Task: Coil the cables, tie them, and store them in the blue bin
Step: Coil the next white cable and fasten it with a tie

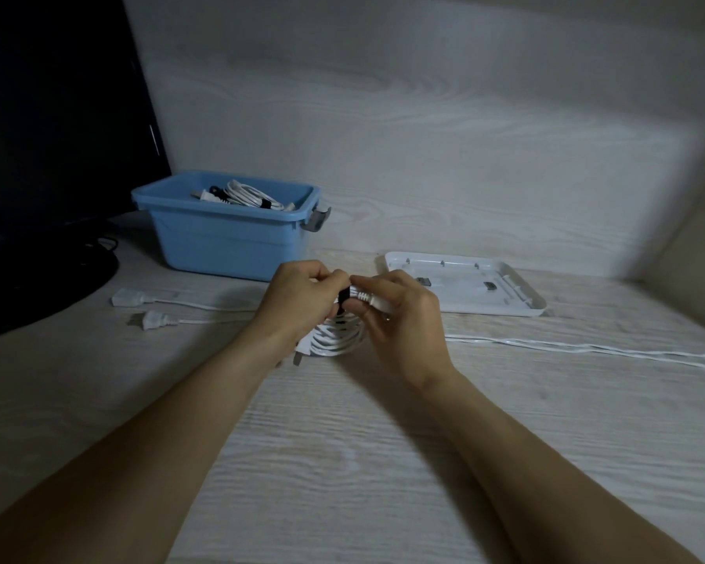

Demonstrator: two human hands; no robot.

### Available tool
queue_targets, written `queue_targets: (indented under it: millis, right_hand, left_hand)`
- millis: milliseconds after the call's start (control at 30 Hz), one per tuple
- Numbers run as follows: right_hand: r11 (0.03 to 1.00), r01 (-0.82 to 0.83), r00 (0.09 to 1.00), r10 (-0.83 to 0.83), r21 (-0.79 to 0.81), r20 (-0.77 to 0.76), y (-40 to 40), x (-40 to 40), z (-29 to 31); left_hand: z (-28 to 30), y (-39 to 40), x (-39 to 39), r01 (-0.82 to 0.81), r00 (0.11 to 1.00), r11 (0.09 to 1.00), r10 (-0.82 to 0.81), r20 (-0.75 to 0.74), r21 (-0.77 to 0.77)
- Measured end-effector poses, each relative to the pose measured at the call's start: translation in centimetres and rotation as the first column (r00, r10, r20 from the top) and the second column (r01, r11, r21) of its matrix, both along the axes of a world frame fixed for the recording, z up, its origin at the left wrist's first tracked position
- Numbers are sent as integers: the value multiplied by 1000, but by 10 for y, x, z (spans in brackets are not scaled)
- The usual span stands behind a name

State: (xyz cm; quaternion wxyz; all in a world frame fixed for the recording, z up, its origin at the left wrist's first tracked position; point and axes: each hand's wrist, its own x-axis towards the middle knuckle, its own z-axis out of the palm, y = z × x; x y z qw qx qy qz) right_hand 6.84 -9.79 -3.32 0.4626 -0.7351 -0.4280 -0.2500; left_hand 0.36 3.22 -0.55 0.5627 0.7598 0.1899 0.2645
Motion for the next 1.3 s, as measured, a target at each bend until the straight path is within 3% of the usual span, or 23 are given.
queue_targets:
  millis: [233, 467, 600, 767, 900, 1067, 1233, 1300]
  right_hand:
    - [993, -103, 975, 113, 60, -193, -3, 2, -1]
    - [981, -134, 942, 171, 143, -290, -4, 3, 4]
    - [977, -172, 940, 201, 127, -275, -6, 3, 2]
    - [974, -193, 929, 219, 114, -297, -3, -1, 2]
    - [991, -77, 987, 92, 109, -135, 1, -1, 3]
    - [996, 5, 991, -17, 94, 131, 0, -10, 8]
    - [968, 250, 955, -240, -37, 177, 5, -14, 10]
    - [962, 272, 949, -262, -34, 178, 6, -14, 9]
  left_hand:
    - [1, 6, -3, 92, 993, 956, -69, -92, 279]
    - [-1, -3, -3, -14, 996, 938, -19, 90, 348]
    - [1, 3, -2, 41, 999, 956, -32, -34, 292]
    - [2, 9, -5, 122, 972, 907, -28, -232, 402]
    - [-5, 9, -6, 99, 956, 911, 24, -291, 401]
    - [-4, 5, -3, -30, 977, 956, 90, -192, 293]
    - [-4, -2, -4, -98, 985, 982, 119, -129, 162]
    - [-6, 0, -1, -97, 985, 989, 111, -129, 113]
